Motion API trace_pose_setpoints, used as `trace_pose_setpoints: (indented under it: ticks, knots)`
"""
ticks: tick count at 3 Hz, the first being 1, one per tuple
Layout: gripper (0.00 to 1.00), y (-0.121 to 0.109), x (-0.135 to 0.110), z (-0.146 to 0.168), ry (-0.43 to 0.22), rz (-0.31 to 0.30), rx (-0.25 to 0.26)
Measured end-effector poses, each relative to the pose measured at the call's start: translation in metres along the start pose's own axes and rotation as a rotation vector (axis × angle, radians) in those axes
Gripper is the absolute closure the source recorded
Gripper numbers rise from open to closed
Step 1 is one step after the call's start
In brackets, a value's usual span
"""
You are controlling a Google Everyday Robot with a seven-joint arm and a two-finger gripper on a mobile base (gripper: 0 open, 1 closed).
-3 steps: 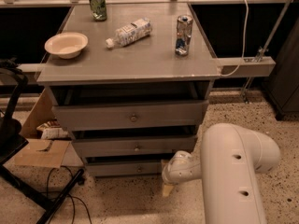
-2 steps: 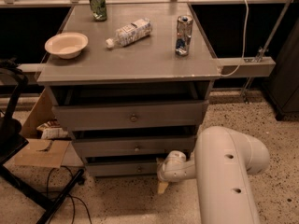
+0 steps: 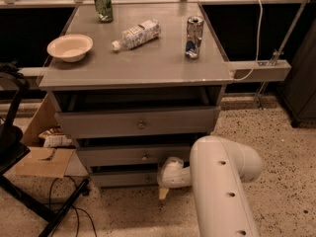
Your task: Open bottom drawer
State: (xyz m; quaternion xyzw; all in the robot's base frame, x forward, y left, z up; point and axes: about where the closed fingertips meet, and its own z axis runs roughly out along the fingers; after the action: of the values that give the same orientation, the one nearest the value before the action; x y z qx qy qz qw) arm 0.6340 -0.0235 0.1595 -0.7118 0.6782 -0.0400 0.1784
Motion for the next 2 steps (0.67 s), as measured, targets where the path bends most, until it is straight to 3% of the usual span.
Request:
trace_pose_setpoints:
  ticks: [1,2]
  knots:
    - [0.14,-0.008,-0.005,0.004,0.032,0.002,-0.004]
    - [0.38,-0.007,0.013,-0.016,0.110,0.012,-0.019]
